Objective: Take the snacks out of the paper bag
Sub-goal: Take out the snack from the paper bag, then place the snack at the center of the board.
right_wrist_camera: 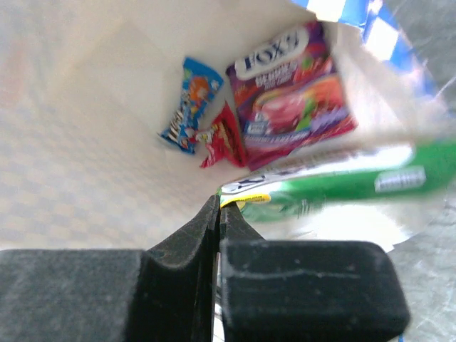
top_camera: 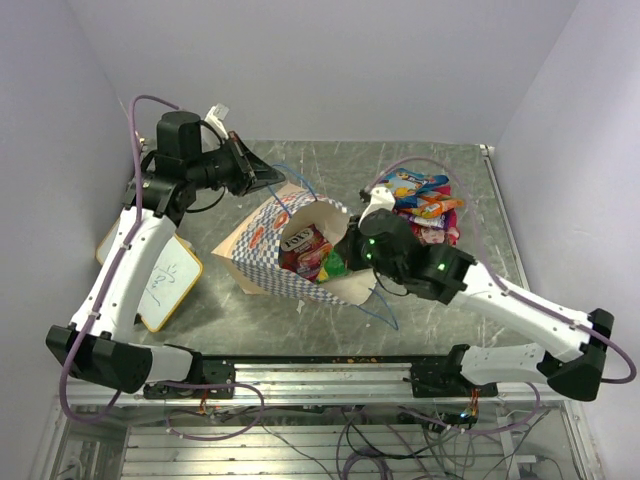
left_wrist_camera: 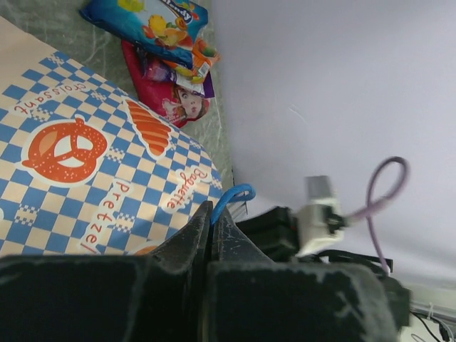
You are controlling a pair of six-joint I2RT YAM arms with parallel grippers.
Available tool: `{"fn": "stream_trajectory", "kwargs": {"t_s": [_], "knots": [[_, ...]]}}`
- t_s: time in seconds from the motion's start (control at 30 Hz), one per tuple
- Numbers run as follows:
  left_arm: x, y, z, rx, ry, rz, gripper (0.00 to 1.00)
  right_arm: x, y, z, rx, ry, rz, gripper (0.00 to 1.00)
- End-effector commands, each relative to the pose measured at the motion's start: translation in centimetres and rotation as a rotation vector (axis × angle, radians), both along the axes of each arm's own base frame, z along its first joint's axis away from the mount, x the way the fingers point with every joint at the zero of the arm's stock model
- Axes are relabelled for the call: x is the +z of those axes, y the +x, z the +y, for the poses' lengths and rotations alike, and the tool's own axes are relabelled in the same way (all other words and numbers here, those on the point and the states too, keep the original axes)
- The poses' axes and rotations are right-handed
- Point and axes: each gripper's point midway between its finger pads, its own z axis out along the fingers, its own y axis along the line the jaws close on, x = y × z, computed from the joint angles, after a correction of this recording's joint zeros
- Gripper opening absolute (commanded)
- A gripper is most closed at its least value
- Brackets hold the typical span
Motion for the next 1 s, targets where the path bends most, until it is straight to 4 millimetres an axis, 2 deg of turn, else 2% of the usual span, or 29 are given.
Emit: {"fn": "stream_trajectory", "kwargs": {"t_s": [0.0,0.17,0.27,0.5,0.6,0.67,0.77,0.87,0.97], "knots": [[1.2,0.8,0.8,0.003,-0.006,-0.052,0.07,5.5,0.8,-3.0,-0.067,-0.038,-0.113,0.0],[1.8,1.3,1.1,0.019,0.001,-0.055,0.07,10.6,1.2,-3.8,-0.074,-0.003,-0.212,0.0],[1.4,1.7,1.4,0.024,0.019,-0.042,0.07,13.7,1.9,-4.7,-0.101,-0.009,-0.283,0.0],[1.1,2.6,2.4,0.05,0.051,-0.029,0.07,21.7,4.2,-7.7,-0.222,0.023,-0.467,0.0],[1.0,2.6,2.8,0.06,0.055,-0.023,0.07,23.7,6.1,-8.7,-0.256,0.033,-0.512,0.0],[1.1,2.4,2.9,0.064,0.049,-0.021,0.07,24.0,8.3,-9.9,-0.289,0.018,-0.512,0.0],[1.2,2.1,3.0,0.066,0.041,-0.019,0.07,22.8,12.0,-11.0,-0.319,-0.019,-0.475,0.0],[1.5,1.8,3.1,0.072,0.033,-0.022,0.07,20.3,15.8,-12.3,-0.335,-0.034,-0.406,0.0],[1.7,1.4,3.1,0.076,0.017,-0.018,0.07,16.8,19.9,-14.2,-0.352,-0.031,-0.329,0.0]]}}
